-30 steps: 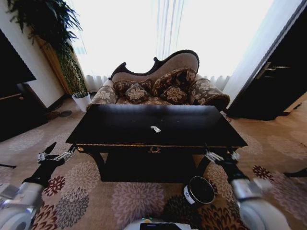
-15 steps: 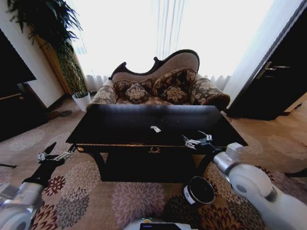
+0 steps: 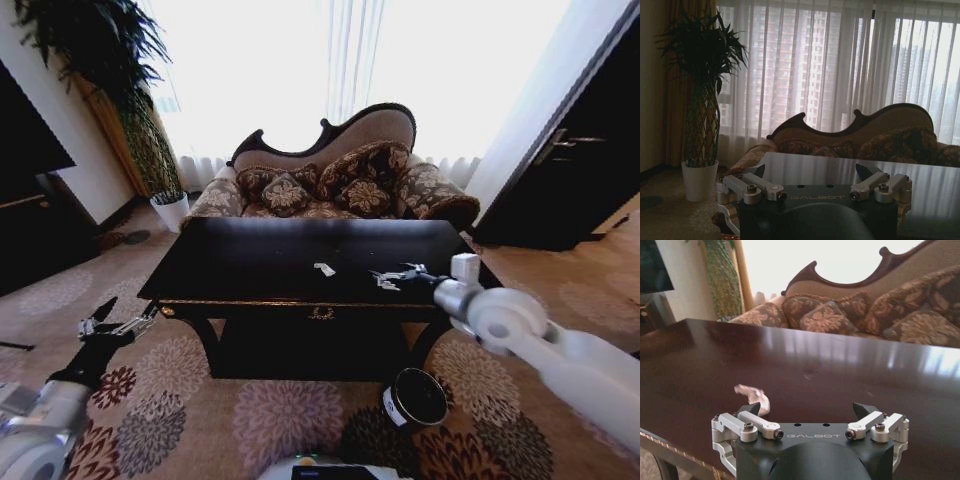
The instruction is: Move to the front of the table and place the trash on the table into the trash bin.
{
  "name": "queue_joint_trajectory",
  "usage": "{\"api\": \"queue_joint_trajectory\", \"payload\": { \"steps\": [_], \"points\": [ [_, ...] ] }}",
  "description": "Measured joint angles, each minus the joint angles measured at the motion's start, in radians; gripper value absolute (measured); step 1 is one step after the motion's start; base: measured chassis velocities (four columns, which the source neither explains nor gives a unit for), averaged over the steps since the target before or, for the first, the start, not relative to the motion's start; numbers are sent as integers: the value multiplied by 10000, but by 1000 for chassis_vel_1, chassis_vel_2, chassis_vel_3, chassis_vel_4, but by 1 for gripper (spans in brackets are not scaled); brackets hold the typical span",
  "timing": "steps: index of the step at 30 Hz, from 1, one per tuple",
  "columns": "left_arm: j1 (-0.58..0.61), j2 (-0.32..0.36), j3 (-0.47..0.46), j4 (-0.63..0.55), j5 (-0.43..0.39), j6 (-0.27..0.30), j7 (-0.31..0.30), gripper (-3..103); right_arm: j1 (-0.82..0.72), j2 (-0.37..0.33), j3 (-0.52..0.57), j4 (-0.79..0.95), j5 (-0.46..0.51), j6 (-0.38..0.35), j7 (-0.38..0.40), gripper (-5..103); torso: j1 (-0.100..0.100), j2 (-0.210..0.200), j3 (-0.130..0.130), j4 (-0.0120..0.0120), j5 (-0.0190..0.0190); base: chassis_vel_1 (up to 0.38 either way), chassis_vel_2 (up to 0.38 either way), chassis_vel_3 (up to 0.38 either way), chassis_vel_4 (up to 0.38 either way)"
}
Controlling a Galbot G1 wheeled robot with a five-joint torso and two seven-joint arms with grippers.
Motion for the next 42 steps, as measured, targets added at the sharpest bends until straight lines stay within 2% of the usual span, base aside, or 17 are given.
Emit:
{"api": "queue_joint_trajectory", "payload": {
  "steps": [1,3,5,8,14,16,19,27,42],
  "points": [
    [0,0,0,0,0,0,0,100,0,0,0,0,0,0,0,100,0,0,0,0,0,0,0,0,0],
    [0,0,0,0,0,0,-1,100,1143,410,-1340,-328,1,-109,148,100,1,0,1,0,3,0,0,0,0],
    [0,0,0,0,0,0,0,100,1279,468,-1509,-378,-3,-123,164,100,1,0,1,-1,3,0,0,0,0],
    [1,0,0,0,0,0,0,100,2470,877,-2797,-821,-69,-202,211,100,0,0,1,-1,3,0,0,0,0],
    [0,0,0,0,0,0,1,100,3924,1312,-4040,-1413,-127,-229,255,100,0,1,1,-1,0,0,0,0,0],
    [0,0,0,0,1,0,0,100,4035,1361,-4153,-1488,-135,-231,260,100,0,0,0,-1,-1,0,0,0,0],
    [0,0,0,0,0,0,0,100,4582,1763,-4781,-1878,-196,-256,267,100,0,0,0,-2,0,0,0,0,0],
    [0,0,0,0,0,0,0,100,4893,2491,-5446,-2278,-440,-305,287,100,-1,0,0,0,0,0,0,0,0],
    [0,0,0,0,0,0,0,100,4897,3113,-5797,-2773,-823,-303,191,100,0,0,0,-1,1,0,0,0,0]
  ]
}}
